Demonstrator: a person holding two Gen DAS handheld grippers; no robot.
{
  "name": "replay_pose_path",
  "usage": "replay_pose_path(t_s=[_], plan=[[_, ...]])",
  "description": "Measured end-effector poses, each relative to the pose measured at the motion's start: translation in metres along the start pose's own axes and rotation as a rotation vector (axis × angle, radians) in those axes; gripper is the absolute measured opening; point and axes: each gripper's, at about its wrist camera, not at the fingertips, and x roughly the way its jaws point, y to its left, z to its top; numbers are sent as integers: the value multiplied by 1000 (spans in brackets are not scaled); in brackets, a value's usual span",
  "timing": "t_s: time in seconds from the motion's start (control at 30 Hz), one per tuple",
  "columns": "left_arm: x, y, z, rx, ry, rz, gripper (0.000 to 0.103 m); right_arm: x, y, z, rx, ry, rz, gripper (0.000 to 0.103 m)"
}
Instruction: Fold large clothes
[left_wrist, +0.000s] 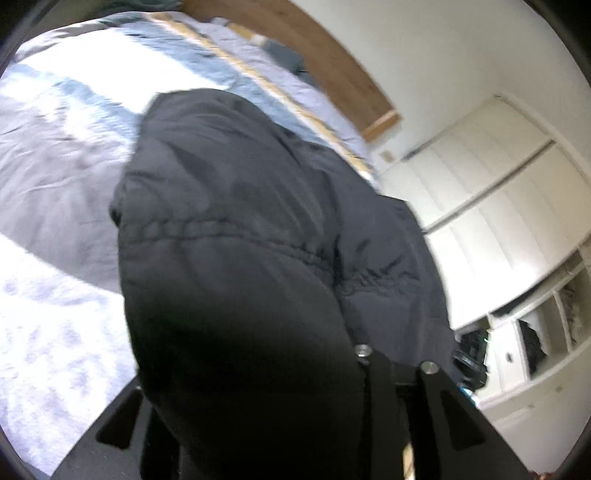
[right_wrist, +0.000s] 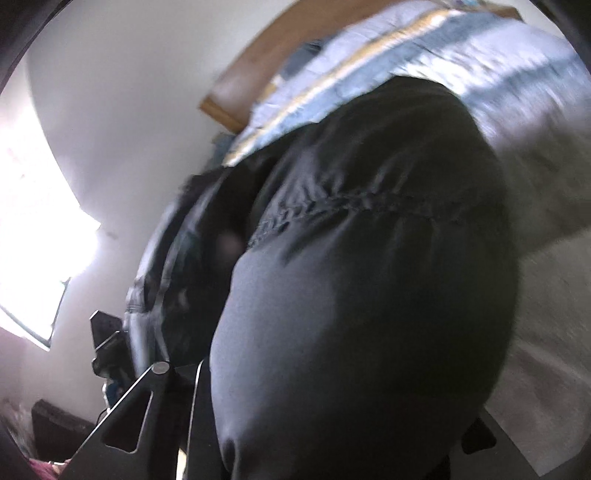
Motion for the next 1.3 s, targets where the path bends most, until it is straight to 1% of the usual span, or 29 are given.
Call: replay_pose_path(t_s=[0.03,0.07,0.1,0.13,0.17,0.2,0.23,0.27,0.3,0.37,0.4,0.47,0.5,0.53,0.6,0.67,0.7,0.73,0.77,0.83,0.9,1.0,1.1,1.23,1.3], plan=[[2,2,3,2,8,37,43,3,-9,-1,6,11,-20,37],[4,8,3,5,28,85,48,2,-16,-2,0,17,-46,45],[1,19,5,6,39,102,56,-1,-19,-1,0,19,-67,56],[-1,24,4,0,53,120,60,0,-24,0,1,21,-110,63],[-6,31,4,-15,61,127,62,2,-13,-5,-10,22,-148,76],[-13,39,6,-36,61,129,64,0,-8,0,-15,22,-174,89],[-23,50,7,-55,57,128,66,-6,-23,0,-18,21,-216,94],[-30,54,12,-73,50,127,67,-12,-27,-1,-22,17,-263,100],[-40,66,15,-94,43,126,69,-17,-33,-1,-20,14,-277,102],[-57,81,15,-120,38,142,70,-34,-40,-3,-5,-2,-321,103],[-68,84,13,-117,35,169,70,-37,-25,-11,-4,-9,-334,103],[-85,85,13,-100,32,228,70,-57,-25,-15,0,-26,-374,103],[-82,80,25,-96,28,265,70,-57,-23,-6,1,-33,-388,103],[-90,79,22,-91,31,312,70,-68,-20,-13,3,-43,-407,103],[-99,80,13,-110,32,335,70,-81,-8,-19,6,-46,-463,103],[-109,78,3,-131,40,419,70,-89,-3,-25,-2,-44,-520,103],[-116,77,-3,-117,52,495,70,-120,-15,-49,-13,-43,-543,103],[-122,83,-6,-115,59,534,70,-132,-15,-56,-24,-42,-568,103],[-126,79,-12,-124,58,549,70,-141,-11,-63,-27,-41,-589,103],[-140,75,-22,-148,39,547,70,-160,-4,-75,-25,-58,-604,103],[-153,64,-30,-140,13,540,70,-179,4,-87,-28,-80,-591,103],[-173,38,-47,-92,-41,550,70,-201,26,-108,-38,-123,-571,103],[-188,2,-67,-20,-114,542,70,-209,46,-123,-53,-156,-548,103],[-204,-43,-94,56,-164,522,70,-225,83,-152,-88,-206,-508,103],[-208,-60,-109,86,-176,511,70,-229,106,-170,-123,-225,-510,103]])
